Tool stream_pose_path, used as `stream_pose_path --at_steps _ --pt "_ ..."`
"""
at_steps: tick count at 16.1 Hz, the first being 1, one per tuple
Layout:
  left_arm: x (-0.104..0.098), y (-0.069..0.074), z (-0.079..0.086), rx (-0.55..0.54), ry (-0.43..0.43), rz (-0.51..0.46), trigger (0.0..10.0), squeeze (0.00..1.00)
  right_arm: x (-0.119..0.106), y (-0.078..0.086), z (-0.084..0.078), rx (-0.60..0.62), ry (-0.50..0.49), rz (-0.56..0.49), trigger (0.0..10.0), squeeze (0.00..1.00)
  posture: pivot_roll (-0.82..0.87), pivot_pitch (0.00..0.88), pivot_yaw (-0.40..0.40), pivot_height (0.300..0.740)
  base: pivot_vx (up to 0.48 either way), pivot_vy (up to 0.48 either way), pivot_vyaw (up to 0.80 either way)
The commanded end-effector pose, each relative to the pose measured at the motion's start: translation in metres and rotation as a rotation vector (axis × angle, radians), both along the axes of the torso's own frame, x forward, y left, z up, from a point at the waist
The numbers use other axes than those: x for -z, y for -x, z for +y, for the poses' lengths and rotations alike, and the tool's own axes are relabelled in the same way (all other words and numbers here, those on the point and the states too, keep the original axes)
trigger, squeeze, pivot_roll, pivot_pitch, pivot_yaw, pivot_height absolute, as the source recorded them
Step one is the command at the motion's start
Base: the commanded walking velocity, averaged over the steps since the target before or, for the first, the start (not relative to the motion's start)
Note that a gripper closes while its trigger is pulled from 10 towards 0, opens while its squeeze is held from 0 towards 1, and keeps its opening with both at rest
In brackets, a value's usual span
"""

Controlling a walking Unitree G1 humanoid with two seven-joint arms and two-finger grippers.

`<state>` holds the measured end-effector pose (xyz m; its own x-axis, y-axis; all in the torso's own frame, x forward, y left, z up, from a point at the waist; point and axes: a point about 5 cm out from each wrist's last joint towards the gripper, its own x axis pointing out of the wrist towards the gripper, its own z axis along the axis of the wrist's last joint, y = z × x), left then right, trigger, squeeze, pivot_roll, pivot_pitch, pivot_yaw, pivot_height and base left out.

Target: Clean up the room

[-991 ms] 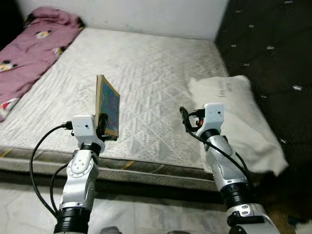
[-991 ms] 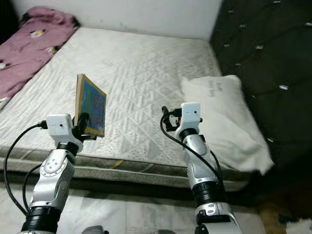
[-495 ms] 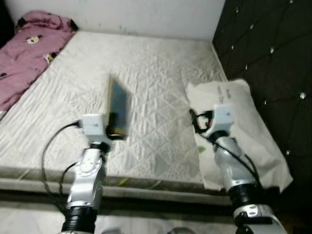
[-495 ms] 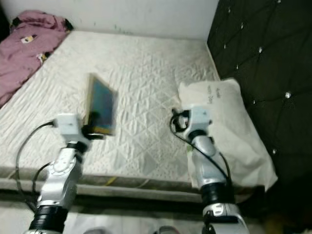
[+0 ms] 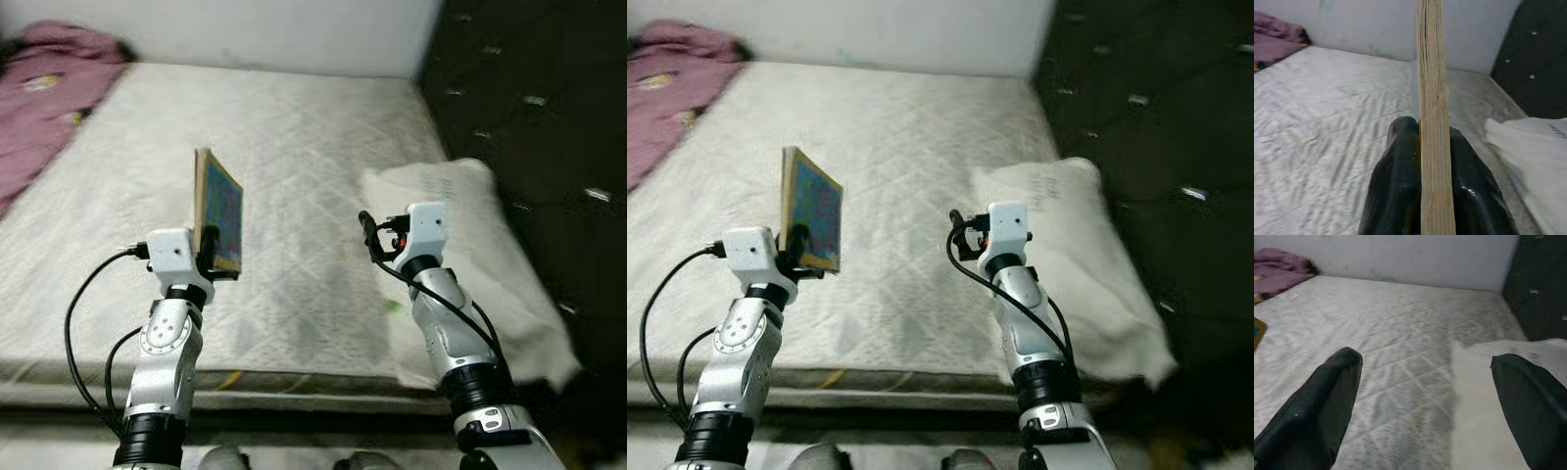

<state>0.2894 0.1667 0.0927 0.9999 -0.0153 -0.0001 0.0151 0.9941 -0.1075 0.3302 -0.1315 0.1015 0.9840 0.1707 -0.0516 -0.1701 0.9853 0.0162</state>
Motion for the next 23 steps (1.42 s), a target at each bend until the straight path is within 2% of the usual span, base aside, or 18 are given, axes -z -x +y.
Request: stream_pose_path --at_steps 1,14,23 --pt "-0.0114 -0.0045 -0.0014 0.004 -0.01 -0.054 10.0 0.0 0.001 0.0001 -0.0034 0.008 0.001 0.01 10.0 0.0 -0.08 0.0 -0.043 0.74 0.0 0.0 -0.8" --pt "-0.0115 -0.0058 -0.0009 -0.009 -0.005 -0.048 10.0 0.0 0.0002 -0.0011 -0.0044 0.014 0.001 0.011 10.0 0.0 -0.09 0.0 -0.045 0.74 0.0 0.0 -0.8" --pt "-0.0107 -0.0058 0.0023 -0.031 0.037 -0.041 10.0 0.0 0.0013 -0.0025 -0.0083 0.052 0.012 0.024 10.0 0.0 -0.09 0.0 -0.043 0.74 0.0 0.0 -0.8"
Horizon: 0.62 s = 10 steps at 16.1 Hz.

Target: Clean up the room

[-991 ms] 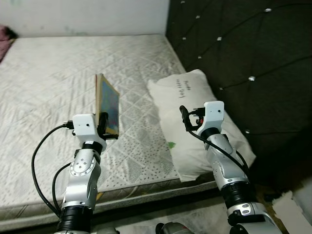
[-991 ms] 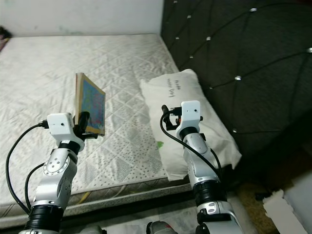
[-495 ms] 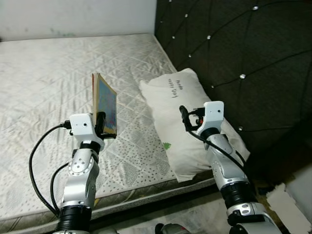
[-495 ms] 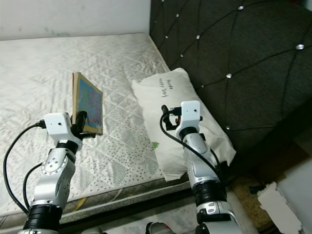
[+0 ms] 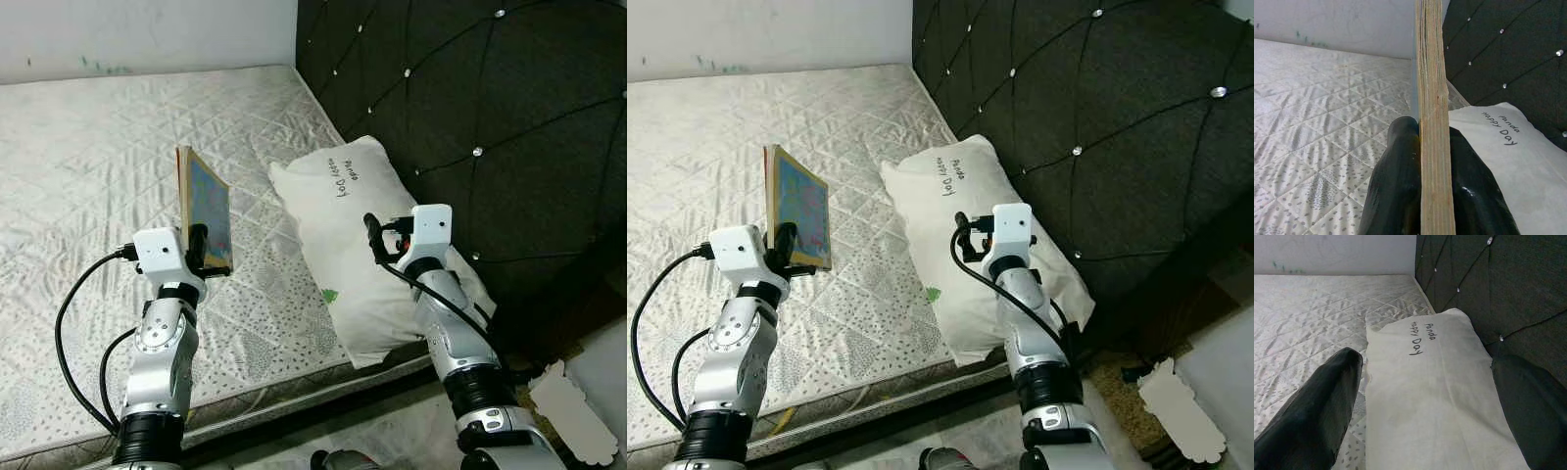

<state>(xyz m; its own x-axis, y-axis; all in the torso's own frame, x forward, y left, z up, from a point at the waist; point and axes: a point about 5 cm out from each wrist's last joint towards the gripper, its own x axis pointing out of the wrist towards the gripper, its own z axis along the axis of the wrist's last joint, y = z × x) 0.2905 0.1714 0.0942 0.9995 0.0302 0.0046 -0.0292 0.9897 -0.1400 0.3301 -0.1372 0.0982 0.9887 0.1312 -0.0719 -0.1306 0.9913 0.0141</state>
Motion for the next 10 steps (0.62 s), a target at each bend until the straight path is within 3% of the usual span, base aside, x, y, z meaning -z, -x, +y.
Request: stream_pose_path --at_steps 1,4,8,10 --pt "-0.009 -0.004 -0.003 0.016 0.006 -0.035 10.0 0.0 -0.002 -0.002 -0.004 0.019 0.009 0.007 10.0 0.0 -0.09 0.0 -0.043 0.74 0.0 0.0 -0.8" --pt "-0.004 0.002 -0.006 0.015 0.059 -0.013 10.0 0.0 0.0 0.003 -0.007 0.027 0.014 0.001 10.0 0.0 -0.09 0.0 -0.047 0.74 0.0 0.0 -0.8" --pt "0.003 0.011 -0.01 -0.003 0.046 0.055 10.0 0.0 -0.003 0.011 -0.008 0.025 0.005 -0.017 10.0 0.0 -0.1 0.0 -0.032 0.74 0.0 0.0 0.0" --pt "0.003 0.018 -0.004 0.042 -0.03 0.045 10.0 0.0 -0.001 0.017 -0.008 0.029 -0.01 -0.007 10.0 0.0 -0.1 0.0 -0.03 0.74 0.0 0.0 0.0"
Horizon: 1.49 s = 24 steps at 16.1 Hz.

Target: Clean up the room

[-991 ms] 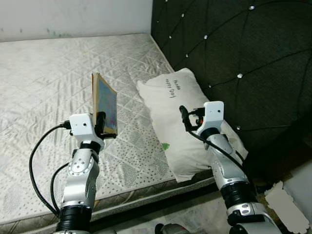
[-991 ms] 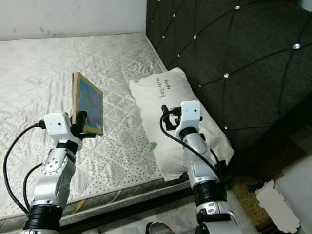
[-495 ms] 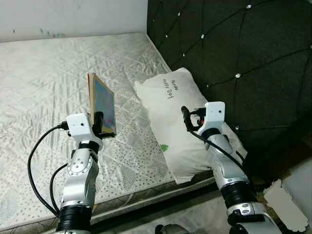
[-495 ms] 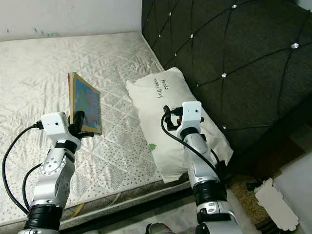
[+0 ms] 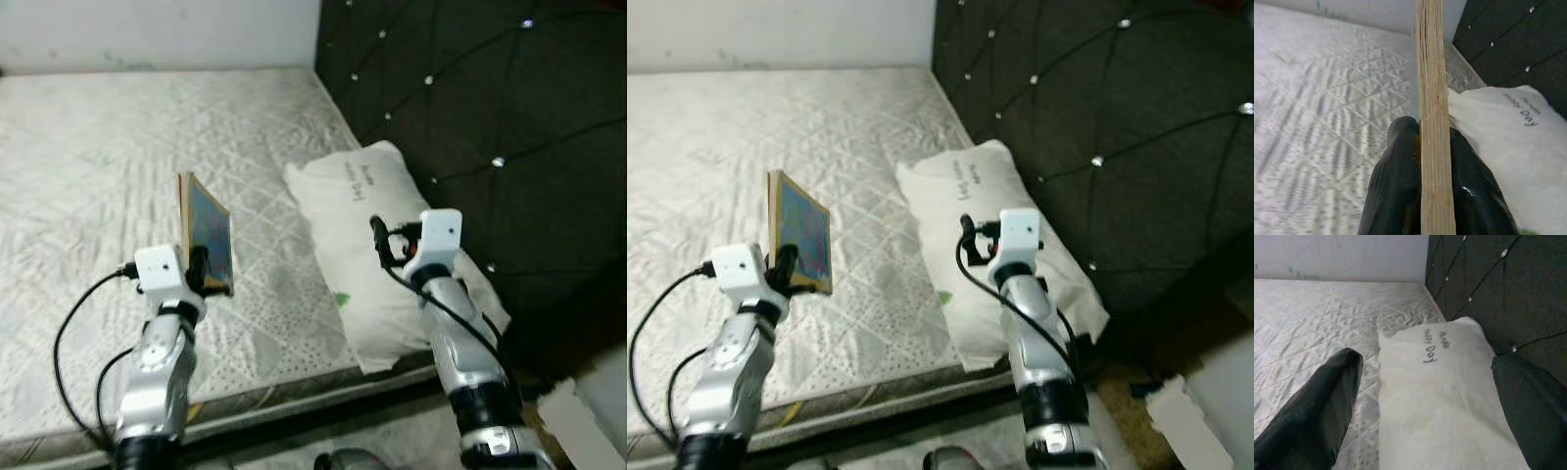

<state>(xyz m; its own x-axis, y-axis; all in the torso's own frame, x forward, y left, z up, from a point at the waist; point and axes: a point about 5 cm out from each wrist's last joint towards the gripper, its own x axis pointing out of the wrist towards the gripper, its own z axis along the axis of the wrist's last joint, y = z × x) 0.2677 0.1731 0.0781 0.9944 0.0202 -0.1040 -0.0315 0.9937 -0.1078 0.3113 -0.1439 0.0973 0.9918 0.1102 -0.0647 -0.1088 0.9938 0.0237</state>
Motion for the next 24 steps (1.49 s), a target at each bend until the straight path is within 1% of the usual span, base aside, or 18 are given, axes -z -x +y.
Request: stream_pose_path --at_steps 1,2,3,9,14,16,17,19,21,23,24 --pt "-0.012 0.0 0.0 0.002 -0.05 -0.058 10.0 0.0 -0.001 0.004 -0.001 0.009 -0.001 0.005 10.0 0.0 -0.1 0.002 -0.029 0.74 0.0 0.0 0.0" --pt "-0.01 0.003 0.004 -0.033 -0.042 -0.05 10.0 0.0 0.0 0.006 -0.002 0.009 -0.006 0.009 10.0 0.0 -0.1 0.007 -0.028 0.74 0.0 0.0 0.0" --pt "-0.01 0.004 0.005 -0.04 -0.028 -0.047 10.0 0.0 0.0 0.007 -0.003 0.009 -0.007 0.013 10.0 0.0 -0.1 0.01 -0.029 0.74 0.0 0.0 0.0" --pt "-0.015 0.005 0.003 -0.035 -0.031 -0.058 10.0 0.0 0.0 0.011 0.0 -0.005 -0.01 0.03 10.0 0.0 -0.1 0.025 -0.03 0.74 0.0 0.0 0.0" --pt "-0.016 0.004 0.005 -0.06 -0.016 -0.073 10.0 0.0 -0.001 0.01 0.001 -0.021 -0.011 0.032 10.0 0.0 -0.1 0.018 -0.036 0.691 0.0 0.0 0.0" --pt "-0.018 0.003 0.005 -0.065 -0.048 -0.082 10.0 0.0 -0.002 0.009 0.002 -0.033 -0.016 0.031 10.0 0.0 -0.1 0.015 -0.04 0.686 0.0 0.0 0.0" --pt "-0.018 0.003 0.006 -0.072 -0.038 -0.084 10.0 0.0 -0.003 0.008 0.002 -0.039 -0.015 0.029 10.0 0.0 -0.1 0.012 -0.043 0.686 0.0 0.0 0.0" --pt "-0.02 0.003 0.007 -0.034 -0.039 -0.112 10.0 0.0 -0.003 0.008 0.003 -0.043 -0.009 0.029 10.0 0.0 -0.09 0.009 -0.047 0.686 0.0 0.0 0.0" --pt "-0.02 0.005 0.011 -0.032 -0.099 -0.132 10.0 0.0 -0.003 0.008 0.004 -0.051 -0.008 0.028 10.0 0.0 -0.09 0.009 -0.047 0.686 0.0 0.0 0.0" --pt "-0.022 0.002 0.01 -0.04 -0.102 -0.138 10.0 0.0 -0.003 0.007 0.003 -0.055 -0.008 0.029 10.0 0.0 -0.1 0.003 -0.05 0.686 0.0 0.0 0.0" --pt "-0.022 0.0 0.005 -0.029 -0.099 -0.138 10.0 0.0 -0.003 0.007 0.003 -0.057 -0.008 0.029 10.0 0.0 -0.1 0.003 -0.052 0.686 0.0 0.0 0.0"
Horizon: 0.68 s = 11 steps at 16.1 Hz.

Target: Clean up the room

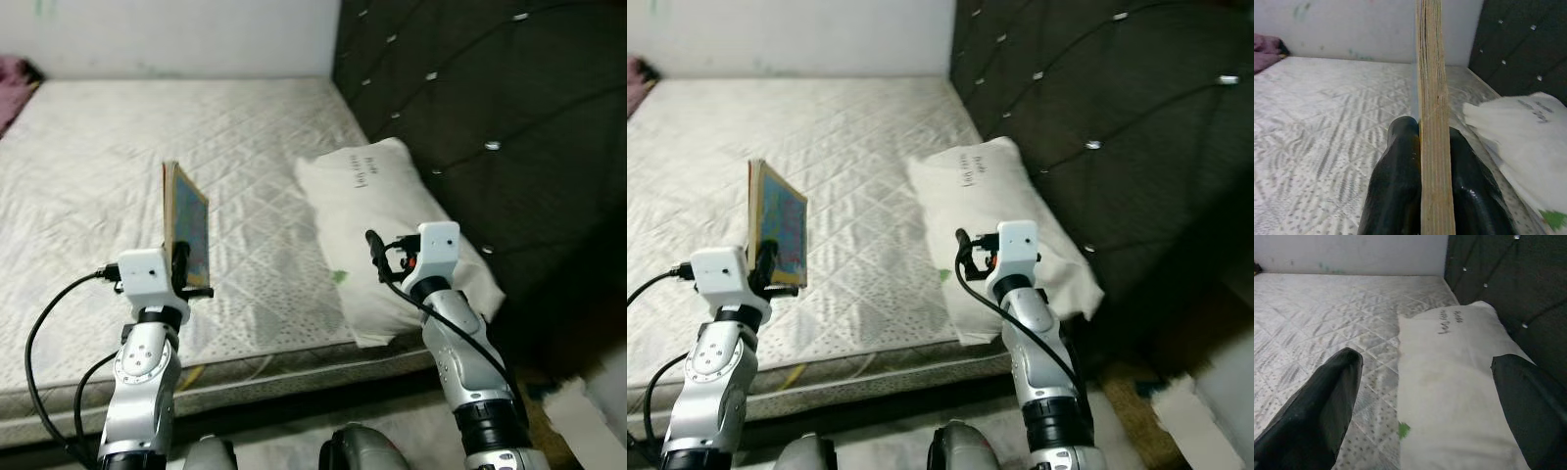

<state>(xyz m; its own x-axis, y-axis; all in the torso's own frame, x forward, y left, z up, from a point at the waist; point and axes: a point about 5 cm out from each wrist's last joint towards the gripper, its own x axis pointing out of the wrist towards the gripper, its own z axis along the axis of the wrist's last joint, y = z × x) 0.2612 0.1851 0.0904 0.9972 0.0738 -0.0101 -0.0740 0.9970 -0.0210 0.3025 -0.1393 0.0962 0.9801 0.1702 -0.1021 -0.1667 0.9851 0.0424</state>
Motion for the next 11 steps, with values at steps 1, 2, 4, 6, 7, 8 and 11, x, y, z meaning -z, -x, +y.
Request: stream_pose_path --at_steps 1,2,4,6,7,8,11 --pt "-0.0101 -0.007 -0.0106 0.04 -0.011 -0.045 10.0 0.0 -0.0039 -0.0022 -0.0015 0.002 0.006 -0.01 10.0 0.0 -0.1 0.003 -0.052 0.686 0.0 0.0 0.0" --pt "-0.009 -0.0068 -0.0155 0.074 0.0 -0.04 10.0 0.0 -0.0039 -0.0023 -0.0013 0.0 0.006 -0.01 10.0 0.0 -0.1 0.003 -0.054 0.686 0.0 0.0 0.0" --pt "-0.0075 -0.0055 -0.0142 0.063 0.002 -0.042 10.0 0.0 -0.004 -0.0025 -0.0012 -0.003 0.007 -0.01 10.0 0.0 -0.1 0.006 -0.054 0.686 0.0 0.0 0.0" --pt "-0.0068 -0.0058 -0.012 0.053 0.01 -0.035 10.0 0.0 -0.0042 -0.0029 -0.001 -0.004 0.008 -0.011 10.0 0.0 -0.1 0.006 -0.055 0.686 0.0 0.0 0.0" --pt "-0.007 -0.0066 -0.0117 0.053 0.011 -0.036 10.0 0.0 -0.0044 -0.0035 -0.0007 -0.006 0.009 -0.01 10.0 0.0 -0.1 0.009 -0.057 0.686 0.0 0.0 0.0" --pt "-0.0077 -0.0078 -0.0116 0.055 0.011 -0.037 10.0 0.0 -0.0049 -0.0045 -0.0003 -0.006 0.01 -0.01 10.0 0.0 -0.1 0.015 -0.058 0.686 0.0 0.0 0.0" --pt "-0.0093 -0.009 -0.0123 0.054 0.029 -0.043 10.0 0.0 -0.0046 -0.005 0.0008 -0.012 0.011 -0.008 10.0 0.0 -0.1 0.015 -0.059 0.671 0.0 0.0 0.0"
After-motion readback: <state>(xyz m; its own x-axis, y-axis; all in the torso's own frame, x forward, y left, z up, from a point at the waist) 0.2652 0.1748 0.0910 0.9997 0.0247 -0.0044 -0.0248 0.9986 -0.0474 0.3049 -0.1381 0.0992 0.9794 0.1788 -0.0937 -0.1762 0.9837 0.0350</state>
